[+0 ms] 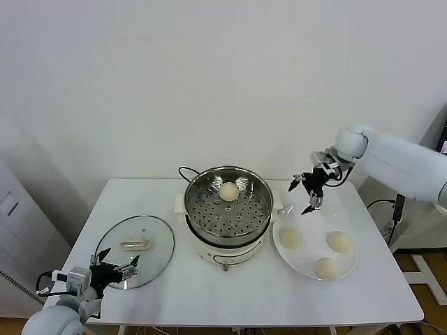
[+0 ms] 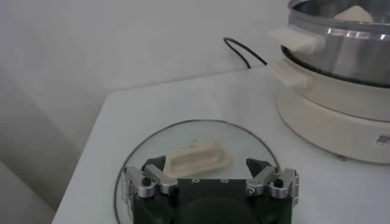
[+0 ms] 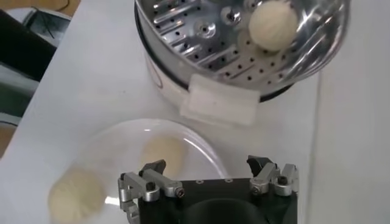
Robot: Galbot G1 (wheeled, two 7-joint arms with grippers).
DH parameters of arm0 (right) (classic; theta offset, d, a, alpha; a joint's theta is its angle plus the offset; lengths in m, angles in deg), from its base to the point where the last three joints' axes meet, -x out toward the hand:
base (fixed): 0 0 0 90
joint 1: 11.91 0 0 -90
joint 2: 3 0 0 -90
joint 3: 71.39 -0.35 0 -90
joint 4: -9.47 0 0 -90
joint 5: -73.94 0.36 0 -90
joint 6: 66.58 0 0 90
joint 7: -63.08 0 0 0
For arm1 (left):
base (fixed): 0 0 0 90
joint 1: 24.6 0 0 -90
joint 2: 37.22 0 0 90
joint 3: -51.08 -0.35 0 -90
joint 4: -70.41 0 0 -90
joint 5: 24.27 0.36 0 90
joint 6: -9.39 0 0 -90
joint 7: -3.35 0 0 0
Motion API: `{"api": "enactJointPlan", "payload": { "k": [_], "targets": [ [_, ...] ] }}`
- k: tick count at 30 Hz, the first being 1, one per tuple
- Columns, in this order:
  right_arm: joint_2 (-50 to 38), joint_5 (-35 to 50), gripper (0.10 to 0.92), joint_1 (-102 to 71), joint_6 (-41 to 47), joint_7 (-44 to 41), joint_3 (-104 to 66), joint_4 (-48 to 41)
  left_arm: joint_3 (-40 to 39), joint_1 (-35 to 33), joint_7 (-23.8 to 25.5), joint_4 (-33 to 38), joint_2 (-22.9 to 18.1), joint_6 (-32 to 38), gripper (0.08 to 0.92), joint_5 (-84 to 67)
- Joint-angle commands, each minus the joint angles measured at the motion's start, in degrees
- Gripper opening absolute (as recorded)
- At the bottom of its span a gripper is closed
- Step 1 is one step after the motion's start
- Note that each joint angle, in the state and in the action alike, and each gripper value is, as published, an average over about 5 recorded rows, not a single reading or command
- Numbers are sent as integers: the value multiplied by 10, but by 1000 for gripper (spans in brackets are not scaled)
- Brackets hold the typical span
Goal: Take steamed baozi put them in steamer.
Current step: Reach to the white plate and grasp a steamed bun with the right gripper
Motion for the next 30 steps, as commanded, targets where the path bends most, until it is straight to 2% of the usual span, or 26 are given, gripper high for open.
{"api": "enactJointPlan", "payload": {
  "k": [1,23,26,30],
  "targets": [
    [12,-21,823,-91,33,4,-29,-22,0,-1,0,0,0,0,823,0],
    [39,-106,822,-179,23,22,-103,-70,-1,-1,0,1,-3,3,823,4],
    [43,-113,803,-185,23,25,-118,-79,-1,-1,-1,3,-4,3,823,5],
    [46,-117,723,-186,22,24,-126,-84,-1,-3,-2,6,-5,3,823,5]
  ]
}}
